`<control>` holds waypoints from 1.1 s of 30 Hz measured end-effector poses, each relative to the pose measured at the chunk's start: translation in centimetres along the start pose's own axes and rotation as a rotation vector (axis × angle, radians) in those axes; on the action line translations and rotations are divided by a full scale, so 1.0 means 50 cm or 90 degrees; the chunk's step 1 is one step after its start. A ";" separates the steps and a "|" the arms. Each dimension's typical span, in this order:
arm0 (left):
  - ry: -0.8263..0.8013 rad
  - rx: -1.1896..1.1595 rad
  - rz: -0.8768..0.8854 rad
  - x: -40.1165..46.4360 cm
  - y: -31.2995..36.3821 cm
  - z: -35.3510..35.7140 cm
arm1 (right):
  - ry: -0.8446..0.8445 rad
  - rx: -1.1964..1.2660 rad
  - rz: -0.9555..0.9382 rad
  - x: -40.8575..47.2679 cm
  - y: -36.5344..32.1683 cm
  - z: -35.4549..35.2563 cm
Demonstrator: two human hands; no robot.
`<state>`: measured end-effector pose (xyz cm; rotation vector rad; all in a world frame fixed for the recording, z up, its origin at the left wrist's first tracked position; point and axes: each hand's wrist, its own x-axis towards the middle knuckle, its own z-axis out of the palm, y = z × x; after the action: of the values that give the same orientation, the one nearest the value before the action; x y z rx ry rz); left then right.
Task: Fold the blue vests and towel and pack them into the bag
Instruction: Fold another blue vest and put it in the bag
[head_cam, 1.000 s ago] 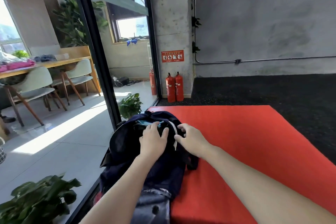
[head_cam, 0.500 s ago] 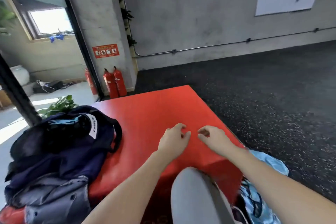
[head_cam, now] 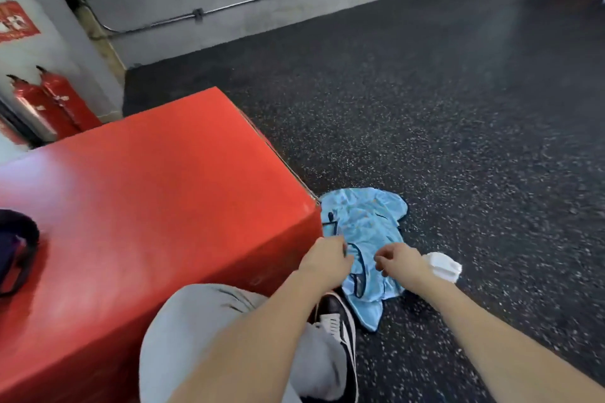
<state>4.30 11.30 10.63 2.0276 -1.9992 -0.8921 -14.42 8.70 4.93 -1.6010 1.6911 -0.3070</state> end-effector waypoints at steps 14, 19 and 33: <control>-0.093 0.029 -0.096 0.228 -0.059 0.189 | -0.069 0.045 0.115 0.217 0.156 0.160; -0.095 0.019 -0.113 0.278 -0.097 0.237 | -0.003 0.025 0.080 0.302 0.145 0.198; -0.042 -0.029 -0.116 0.274 -0.079 0.217 | 0.014 0.112 -0.005 0.308 0.114 0.143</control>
<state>1.19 1.83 -4.25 2.2104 -1.8299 -1.0430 -12.53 -2.27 -9.12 -1.4796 1.6279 -0.4661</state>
